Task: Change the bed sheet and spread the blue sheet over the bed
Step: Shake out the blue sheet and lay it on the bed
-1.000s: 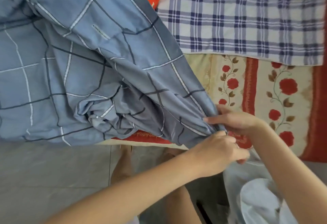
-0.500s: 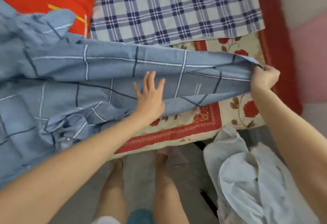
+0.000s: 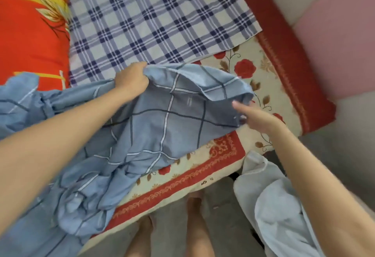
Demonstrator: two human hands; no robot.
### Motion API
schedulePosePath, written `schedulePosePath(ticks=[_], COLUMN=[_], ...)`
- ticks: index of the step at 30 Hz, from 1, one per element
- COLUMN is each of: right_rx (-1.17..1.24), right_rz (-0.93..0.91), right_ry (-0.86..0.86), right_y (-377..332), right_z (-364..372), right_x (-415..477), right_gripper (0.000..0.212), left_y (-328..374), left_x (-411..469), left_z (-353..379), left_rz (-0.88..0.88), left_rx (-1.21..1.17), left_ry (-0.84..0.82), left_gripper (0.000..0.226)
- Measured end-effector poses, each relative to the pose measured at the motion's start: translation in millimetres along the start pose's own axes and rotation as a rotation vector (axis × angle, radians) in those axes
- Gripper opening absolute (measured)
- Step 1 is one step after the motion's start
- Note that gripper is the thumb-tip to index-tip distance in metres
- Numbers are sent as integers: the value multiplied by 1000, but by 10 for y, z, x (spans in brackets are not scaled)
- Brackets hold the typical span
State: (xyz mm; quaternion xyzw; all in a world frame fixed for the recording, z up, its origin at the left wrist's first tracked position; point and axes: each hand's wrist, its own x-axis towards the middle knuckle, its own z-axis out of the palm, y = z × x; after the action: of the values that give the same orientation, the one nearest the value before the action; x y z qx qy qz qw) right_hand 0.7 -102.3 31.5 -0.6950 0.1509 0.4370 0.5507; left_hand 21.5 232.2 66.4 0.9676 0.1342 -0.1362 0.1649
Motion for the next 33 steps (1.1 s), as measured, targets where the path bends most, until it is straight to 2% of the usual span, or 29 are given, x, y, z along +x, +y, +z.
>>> schedulePosePath(ticks=[1,2,3,5,7,8,9,10,11,13,14,15,18,20,22,24,25,27,29,30,31,32,33], right_rx=[-69,-163,-255,-410,-619,-701,-676,-481,-185,437,568,607,699,616,452,346,344,310,86,-83,-152,-130,78], right_rz=[22,13,-13,-91,-146,-193,-253,-274,-254,-50,-8,0,-134,-173,-124,-161,-208,-286,-326,-286,-214,-151,-97], right_ry=[-100,-126,-76,183,443,520,533,511,470,355,294,225,-40,-139,11,302,450,719,958,1052,1126,1160,1144], right_y=[192,369,498,587,487,419,308,160,3,-381,-511,-644,-994,-1024,-870,-663,-560,-328,-151,24,160,314,375], right_z=[59,147,248,457,640,680,715,742,760,738,662,557,228,21,-146,-310,-365,-446,-487,-536,-584,-659,-695], right_x=[64,179,299,514,612,609,565,512,454,299,106,-141,-871,-1311,-1435,-1326,-1236,-1020,-926,-868,-823,-760,-718], right_gripper=[62,70,68,55,41,37,33,32,32,32,32,29,34,31,30,49,45,21,14,14,17,20,22], left_y=[-2,-17,-30,-54,-74,-68,-66,-63,-75,-87,-86,-83,-126,-74,61,319,453,735,958,1053,1129,1204,1262], left_x=[46,97,158,263,361,414,463,503,529,580,576,560,440,292,175,114,107,152,318,409,508,612,679], left_z=[-91,-181,-249,-368,-457,-491,-532,-570,-626,-707,-752,-815,-892,-901,-840,-759,-713,-654,-656,-623,-625,-611,-604], left_rz=[23,49,64,62,34,10,-19,-47,-76,-111,-118,-122,-109,-73,-5,30,64,129,155,172,196,223,236], left_rx=[-48,-89,-122,-182,-194,-196,-191,-179,-179,-218,-246,-268,-289,-260,-223,-175,-142,-130,-174,-195,-210,-211,-201], left_ry=[-4,-14,-32,-41,-1,23,45,61,86,149,177,199,267,288,237,172,152,165,219,243,273,295,308], left_gripper=[19,28,39,47,43,41,42,43,41,39,41,42,40,35,32,32,32,33,30,25,21,20,25])
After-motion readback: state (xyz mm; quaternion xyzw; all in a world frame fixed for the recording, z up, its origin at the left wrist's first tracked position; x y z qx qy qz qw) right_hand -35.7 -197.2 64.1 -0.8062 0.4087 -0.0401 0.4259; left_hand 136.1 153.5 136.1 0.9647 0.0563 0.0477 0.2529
